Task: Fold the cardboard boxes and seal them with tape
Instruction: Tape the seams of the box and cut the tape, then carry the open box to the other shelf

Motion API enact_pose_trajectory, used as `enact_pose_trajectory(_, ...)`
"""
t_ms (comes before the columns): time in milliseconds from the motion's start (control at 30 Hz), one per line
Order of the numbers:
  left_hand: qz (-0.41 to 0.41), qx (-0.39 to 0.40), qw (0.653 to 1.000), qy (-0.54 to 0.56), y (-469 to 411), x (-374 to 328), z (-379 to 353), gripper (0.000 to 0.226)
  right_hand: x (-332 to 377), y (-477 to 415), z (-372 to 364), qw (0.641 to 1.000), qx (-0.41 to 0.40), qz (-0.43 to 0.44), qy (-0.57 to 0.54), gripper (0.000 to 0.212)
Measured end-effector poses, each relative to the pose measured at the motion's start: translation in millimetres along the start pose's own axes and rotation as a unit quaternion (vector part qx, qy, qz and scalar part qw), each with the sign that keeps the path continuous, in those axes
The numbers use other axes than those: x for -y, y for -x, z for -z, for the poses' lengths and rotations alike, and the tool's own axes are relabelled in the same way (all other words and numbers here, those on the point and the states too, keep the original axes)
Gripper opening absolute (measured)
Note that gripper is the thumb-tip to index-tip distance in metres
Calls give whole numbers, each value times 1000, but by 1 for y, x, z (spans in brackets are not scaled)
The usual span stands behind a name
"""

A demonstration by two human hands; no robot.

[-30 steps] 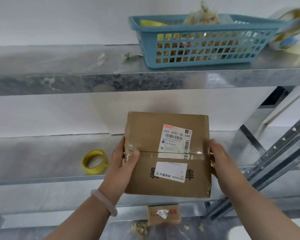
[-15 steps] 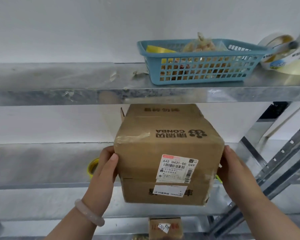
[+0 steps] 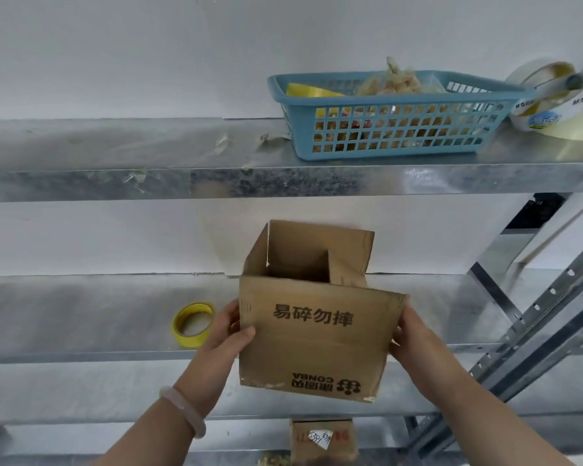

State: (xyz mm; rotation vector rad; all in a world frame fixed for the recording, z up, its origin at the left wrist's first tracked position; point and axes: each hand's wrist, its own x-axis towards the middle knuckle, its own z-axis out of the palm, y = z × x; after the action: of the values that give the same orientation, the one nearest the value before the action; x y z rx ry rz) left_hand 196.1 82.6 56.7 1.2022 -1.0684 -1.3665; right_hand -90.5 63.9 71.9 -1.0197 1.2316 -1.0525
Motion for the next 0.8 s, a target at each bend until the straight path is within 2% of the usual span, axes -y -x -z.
enact_pose_trajectory(67,12,-15,1000,4,1,5,-2,87,-3,-2,-4,1000,-8,-2,4,43)
enact_pose_trajectory(100,17,-31,999,9,0,6,-2,89,-3,-3,-6,1000,-16,-7,0,40)
enact_pose_trajectory(167,48,-56,997,39,-4,7,-1,85,-3,-8,-6,998,-33,-33,41,33)
enact_pose_trajectory(233,100,-66,990,71,-9,5,3,69,-1,-17,0,986,-16,-76,148,38)
enact_pose_trajectory(300,132,-51,988,61,-11,1,7,59,7,-26,1,968,1,-111,226,59)
enact_pose_trajectory(433,136,-47,989,-17,-13,-8,6,54,18,-41,-17,920,21,-99,378,121)
enact_pose_trajectory(500,129,-72,988,-52,-15,-10,-1,43,16,-41,-34,884,35,-87,459,127)
enact_pose_trajectory(567,114,-100,985,-85,-18,-12,-7,32,9,-41,-44,853,36,-64,516,122)
enact_pose_trajectory(633,90,-122,982,-116,-20,-16,-10,24,9,-38,-43,848,30,-57,526,109)
enact_pose_trajectory(667,79,-135,978,-135,-20,-18,-8,24,12,-35,-38,854,26,-56,517,97)
enact_pose_trajectory(767,52,-178,968,-167,-23,-21,1,24,30,-20,-17,866,4,-32,500,39)
enact_pose_trajectory(800,42,-182,966,-180,-22,-22,2,22,36,-15,-8,874,-12,-23,485,26)
